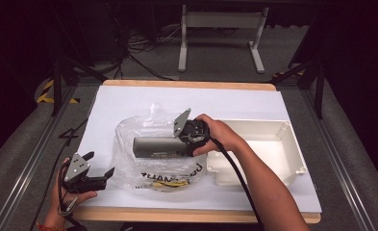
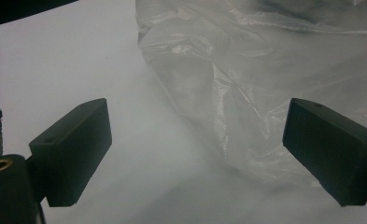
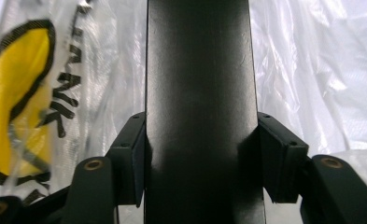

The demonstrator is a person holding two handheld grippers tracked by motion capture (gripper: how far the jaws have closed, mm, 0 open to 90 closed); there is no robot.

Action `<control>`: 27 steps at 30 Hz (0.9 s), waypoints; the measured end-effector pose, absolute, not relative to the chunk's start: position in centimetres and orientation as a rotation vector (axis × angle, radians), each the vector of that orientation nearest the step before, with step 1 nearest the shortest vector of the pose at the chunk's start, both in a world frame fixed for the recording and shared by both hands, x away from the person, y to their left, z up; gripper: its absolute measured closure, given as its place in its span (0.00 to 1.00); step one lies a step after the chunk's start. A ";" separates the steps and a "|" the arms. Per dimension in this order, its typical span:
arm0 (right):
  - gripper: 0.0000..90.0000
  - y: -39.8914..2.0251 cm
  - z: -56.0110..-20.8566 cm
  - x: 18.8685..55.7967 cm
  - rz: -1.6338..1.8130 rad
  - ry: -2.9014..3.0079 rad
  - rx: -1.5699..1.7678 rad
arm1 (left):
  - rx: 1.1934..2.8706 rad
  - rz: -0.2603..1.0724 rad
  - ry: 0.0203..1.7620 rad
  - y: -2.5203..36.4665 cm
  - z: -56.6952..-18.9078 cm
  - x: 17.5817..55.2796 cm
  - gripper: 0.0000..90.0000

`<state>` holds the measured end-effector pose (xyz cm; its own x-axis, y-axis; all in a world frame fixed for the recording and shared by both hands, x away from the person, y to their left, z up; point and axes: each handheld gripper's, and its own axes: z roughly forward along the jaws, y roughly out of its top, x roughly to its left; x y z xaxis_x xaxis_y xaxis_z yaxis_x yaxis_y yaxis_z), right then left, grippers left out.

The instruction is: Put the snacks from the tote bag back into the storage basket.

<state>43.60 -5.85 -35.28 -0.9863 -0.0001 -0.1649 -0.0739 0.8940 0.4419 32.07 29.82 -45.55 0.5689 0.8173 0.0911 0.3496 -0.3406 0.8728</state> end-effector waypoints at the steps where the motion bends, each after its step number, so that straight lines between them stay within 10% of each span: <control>1: 0.48 -5.8 -35.1 43.5 0.685 2.892 -0.063 | 1.927 0.673 0.940 29.8 -45.6 32.1 0.10; 27: 0.48 -8.7 -31.5 41.9 0.717 2.838 -0.100 | 1.936 0.665 0.946 29.8 -45.7 32.2 0.10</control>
